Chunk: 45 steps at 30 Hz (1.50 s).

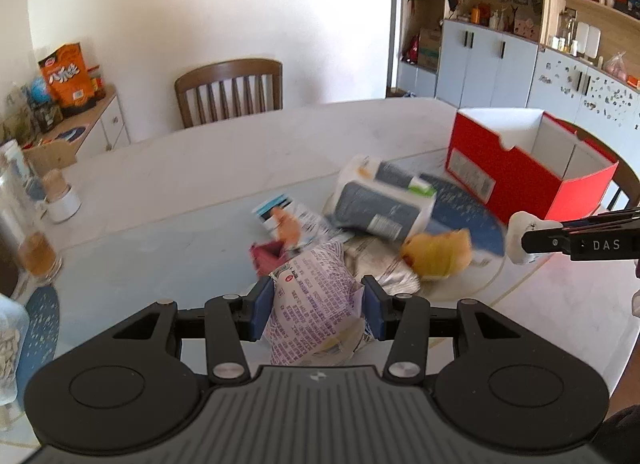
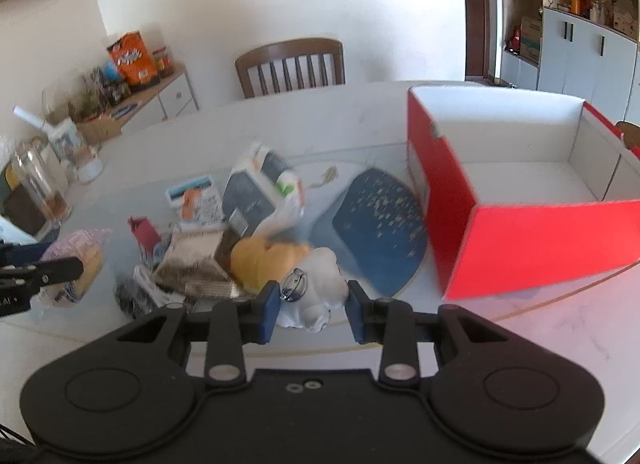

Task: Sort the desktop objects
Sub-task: 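Close the left tool on the snack bag while the right tool grasps the white figurine, then carry the snack bag and white figurine with both tools into the red shoebox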

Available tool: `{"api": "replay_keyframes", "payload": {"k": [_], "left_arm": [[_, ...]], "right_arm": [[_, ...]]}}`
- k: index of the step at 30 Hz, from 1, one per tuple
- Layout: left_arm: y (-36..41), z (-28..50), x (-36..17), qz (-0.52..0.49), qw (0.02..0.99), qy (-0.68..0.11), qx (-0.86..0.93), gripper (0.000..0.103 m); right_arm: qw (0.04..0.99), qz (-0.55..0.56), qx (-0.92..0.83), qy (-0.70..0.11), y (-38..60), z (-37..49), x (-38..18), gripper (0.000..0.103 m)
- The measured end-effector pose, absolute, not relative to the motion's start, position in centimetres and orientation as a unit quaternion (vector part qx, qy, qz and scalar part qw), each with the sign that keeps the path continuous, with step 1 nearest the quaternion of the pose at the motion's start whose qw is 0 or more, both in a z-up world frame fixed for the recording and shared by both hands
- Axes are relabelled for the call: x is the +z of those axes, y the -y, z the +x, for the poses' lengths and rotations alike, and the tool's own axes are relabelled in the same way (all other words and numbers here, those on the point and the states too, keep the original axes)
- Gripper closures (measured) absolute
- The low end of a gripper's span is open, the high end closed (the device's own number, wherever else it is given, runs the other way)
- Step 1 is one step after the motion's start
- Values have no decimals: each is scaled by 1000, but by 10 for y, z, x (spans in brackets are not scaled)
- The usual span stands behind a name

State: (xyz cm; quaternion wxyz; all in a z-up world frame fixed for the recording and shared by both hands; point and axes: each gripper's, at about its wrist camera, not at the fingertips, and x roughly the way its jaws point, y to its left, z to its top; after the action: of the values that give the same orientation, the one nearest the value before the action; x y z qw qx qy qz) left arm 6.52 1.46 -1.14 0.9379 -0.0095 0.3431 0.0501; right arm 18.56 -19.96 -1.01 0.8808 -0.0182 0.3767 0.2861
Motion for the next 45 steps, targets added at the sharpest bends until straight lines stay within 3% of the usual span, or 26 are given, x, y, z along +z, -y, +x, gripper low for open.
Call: {"api": "replay_keyframes", "payload": {"k": [19, 45], "left_arm": [[89, 139, 22, -7, 948, -319, 19, 57], [205, 264, 28, 36, 946, -318, -57, 57]], "right_arm": [[887, 4, 299, -353, 277, 250, 29, 69], [896, 4, 258, -361, 350, 341, 24, 69]]}}
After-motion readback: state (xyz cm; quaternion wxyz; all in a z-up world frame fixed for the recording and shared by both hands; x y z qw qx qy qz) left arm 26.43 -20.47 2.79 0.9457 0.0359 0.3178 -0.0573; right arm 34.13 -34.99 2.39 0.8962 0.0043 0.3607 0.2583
